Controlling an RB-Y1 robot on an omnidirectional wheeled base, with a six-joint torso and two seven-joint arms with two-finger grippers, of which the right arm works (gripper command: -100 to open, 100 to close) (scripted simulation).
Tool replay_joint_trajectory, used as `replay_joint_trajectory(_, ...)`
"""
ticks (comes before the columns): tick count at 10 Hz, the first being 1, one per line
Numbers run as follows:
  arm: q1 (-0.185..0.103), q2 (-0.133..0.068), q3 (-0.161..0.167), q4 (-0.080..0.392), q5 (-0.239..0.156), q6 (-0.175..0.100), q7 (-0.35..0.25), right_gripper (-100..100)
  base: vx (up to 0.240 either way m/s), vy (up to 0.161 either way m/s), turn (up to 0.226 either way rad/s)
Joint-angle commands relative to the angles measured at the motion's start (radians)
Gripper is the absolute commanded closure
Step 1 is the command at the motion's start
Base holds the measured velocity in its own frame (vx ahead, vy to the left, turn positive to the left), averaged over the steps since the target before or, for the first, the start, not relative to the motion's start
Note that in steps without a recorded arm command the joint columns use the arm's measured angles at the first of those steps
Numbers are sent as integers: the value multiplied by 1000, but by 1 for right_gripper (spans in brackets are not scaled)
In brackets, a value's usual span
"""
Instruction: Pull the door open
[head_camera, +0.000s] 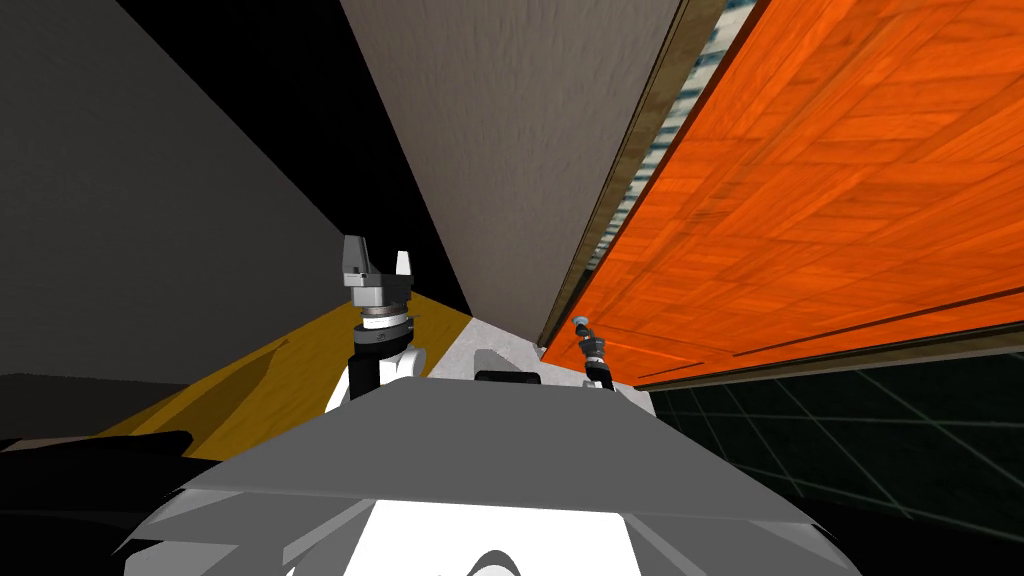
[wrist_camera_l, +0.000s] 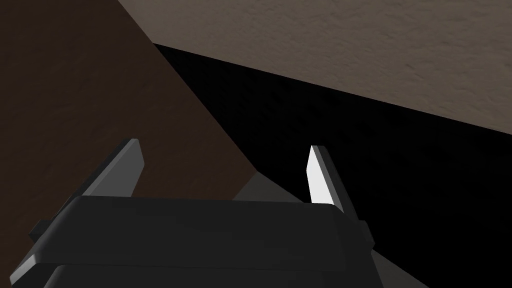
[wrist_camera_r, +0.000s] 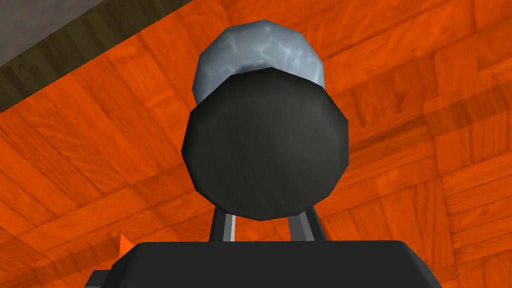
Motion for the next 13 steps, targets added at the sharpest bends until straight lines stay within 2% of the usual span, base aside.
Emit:
replay_joint_trajectory(1,-5,12,10,-29,5,-1,-1,100,-9,2,-5)
replay_joint_trajectory(3,-15,13,20,-24,-23,5,-68,100,-40,-16,78)
replay_joint_trajectory(5,-15,13,20,-14,-23,5,-83,100,-36,-12,21)
replay_joint_trajectory(6,-15,13,20,-24,-23,5,-83,100,4,6,3)
replay_joint_trajectory(8,-24,14,30,-19,-49,10,-155,100,-38,-16,62)
replay_joint_trajectory(11,-24,14,30,-19,-49,10,-164,100,-21,-12,21)
replay_joint_trajectory(13,-33,15,39,-14,-75,15,-232,100,-42,-9,58)
